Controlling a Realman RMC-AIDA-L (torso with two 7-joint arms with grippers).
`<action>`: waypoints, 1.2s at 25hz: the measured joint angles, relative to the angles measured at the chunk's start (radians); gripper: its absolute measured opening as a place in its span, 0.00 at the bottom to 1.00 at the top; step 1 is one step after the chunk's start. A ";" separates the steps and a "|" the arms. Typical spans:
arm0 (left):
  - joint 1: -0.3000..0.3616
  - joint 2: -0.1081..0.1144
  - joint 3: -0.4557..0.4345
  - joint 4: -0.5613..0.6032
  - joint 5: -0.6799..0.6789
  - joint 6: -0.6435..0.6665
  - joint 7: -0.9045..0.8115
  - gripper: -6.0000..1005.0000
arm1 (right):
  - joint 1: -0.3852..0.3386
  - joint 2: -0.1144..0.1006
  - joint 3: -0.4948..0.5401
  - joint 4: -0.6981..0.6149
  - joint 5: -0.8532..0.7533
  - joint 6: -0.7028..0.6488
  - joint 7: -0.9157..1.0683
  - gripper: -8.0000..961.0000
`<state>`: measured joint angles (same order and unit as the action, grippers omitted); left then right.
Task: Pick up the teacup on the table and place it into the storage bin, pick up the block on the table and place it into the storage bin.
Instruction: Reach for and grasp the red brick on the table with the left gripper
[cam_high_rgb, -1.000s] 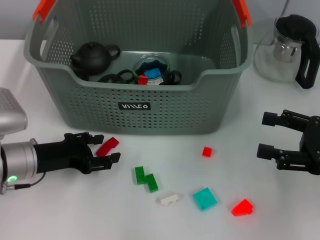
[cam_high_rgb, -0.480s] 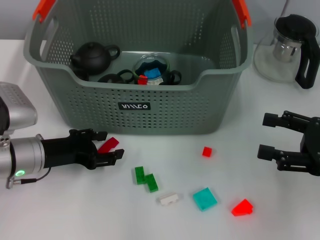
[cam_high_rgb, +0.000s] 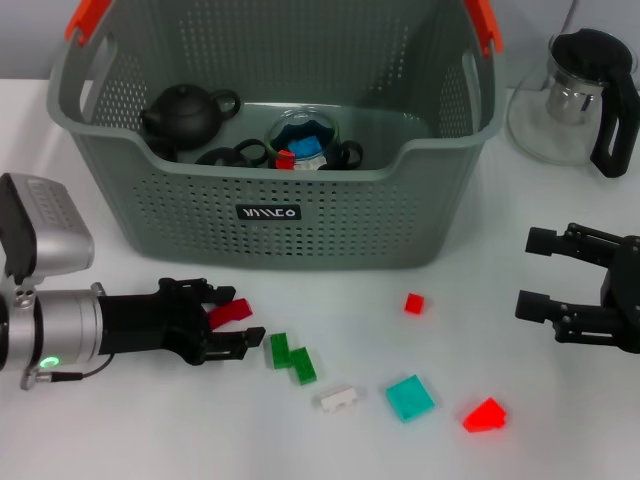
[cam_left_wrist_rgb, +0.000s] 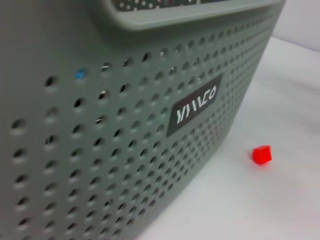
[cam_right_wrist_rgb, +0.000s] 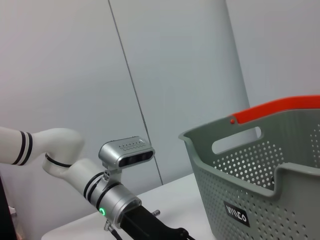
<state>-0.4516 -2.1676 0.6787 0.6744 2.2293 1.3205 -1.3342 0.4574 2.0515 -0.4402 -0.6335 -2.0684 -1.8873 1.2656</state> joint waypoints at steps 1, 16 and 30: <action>0.002 0.000 -0.002 0.004 0.000 0.006 0.002 0.74 | 0.000 0.000 0.000 0.000 0.000 0.000 0.000 0.95; 0.009 -0.003 -0.008 0.000 0.001 -0.037 0.080 0.60 | 0.003 -0.002 0.003 0.000 0.001 -0.001 0.000 0.95; 0.012 -0.005 -0.002 -0.001 -0.003 -0.075 0.071 0.52 | 0.002 -0.002 0.003 0.000 0.001 -0.003 0.000 0.95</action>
<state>-0.4393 -2.1722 0.6764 0.6737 2.2268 1.2455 -1.2635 0.4595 2.0494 -0.4370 -0.6335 -2.0678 -1.8898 1.2656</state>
